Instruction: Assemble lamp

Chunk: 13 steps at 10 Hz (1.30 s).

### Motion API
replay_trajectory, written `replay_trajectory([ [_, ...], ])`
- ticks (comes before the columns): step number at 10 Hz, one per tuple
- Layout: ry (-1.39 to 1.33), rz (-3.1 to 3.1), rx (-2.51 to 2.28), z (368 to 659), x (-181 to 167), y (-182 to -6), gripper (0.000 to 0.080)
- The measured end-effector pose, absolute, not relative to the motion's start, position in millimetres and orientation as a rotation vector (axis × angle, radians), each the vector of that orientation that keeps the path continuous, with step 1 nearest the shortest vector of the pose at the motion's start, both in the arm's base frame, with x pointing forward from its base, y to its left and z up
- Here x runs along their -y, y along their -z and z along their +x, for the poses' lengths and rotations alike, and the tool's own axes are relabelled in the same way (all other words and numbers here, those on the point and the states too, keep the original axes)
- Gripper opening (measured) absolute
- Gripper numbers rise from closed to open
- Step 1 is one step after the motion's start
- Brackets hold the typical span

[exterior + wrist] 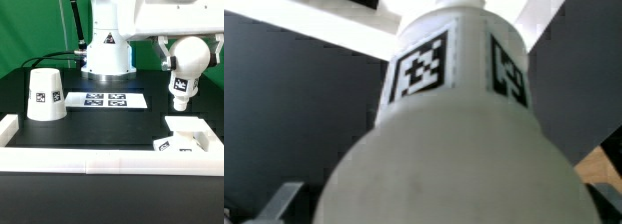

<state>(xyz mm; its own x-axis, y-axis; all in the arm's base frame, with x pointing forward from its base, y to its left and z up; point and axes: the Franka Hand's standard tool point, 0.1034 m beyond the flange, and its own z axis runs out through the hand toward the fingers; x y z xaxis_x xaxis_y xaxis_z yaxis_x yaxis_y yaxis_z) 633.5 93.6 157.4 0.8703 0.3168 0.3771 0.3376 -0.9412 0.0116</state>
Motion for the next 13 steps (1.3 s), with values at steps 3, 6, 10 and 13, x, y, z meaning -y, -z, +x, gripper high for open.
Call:
replay_trajectory([
  [3,0.585,-2.985,0.525,634.1,-93.6,-155.5,0.0579],
  [6,0.596,-2.977,0.53,651.8,-97.1,-156.2,0.0579],
  [10,0.621,-2.977,0.542,653.6,-94.6,-153.3,0.0579],
  [13,0.638,-2.978,0.539,653.7,-93.4,-152.5,0.0579],
])
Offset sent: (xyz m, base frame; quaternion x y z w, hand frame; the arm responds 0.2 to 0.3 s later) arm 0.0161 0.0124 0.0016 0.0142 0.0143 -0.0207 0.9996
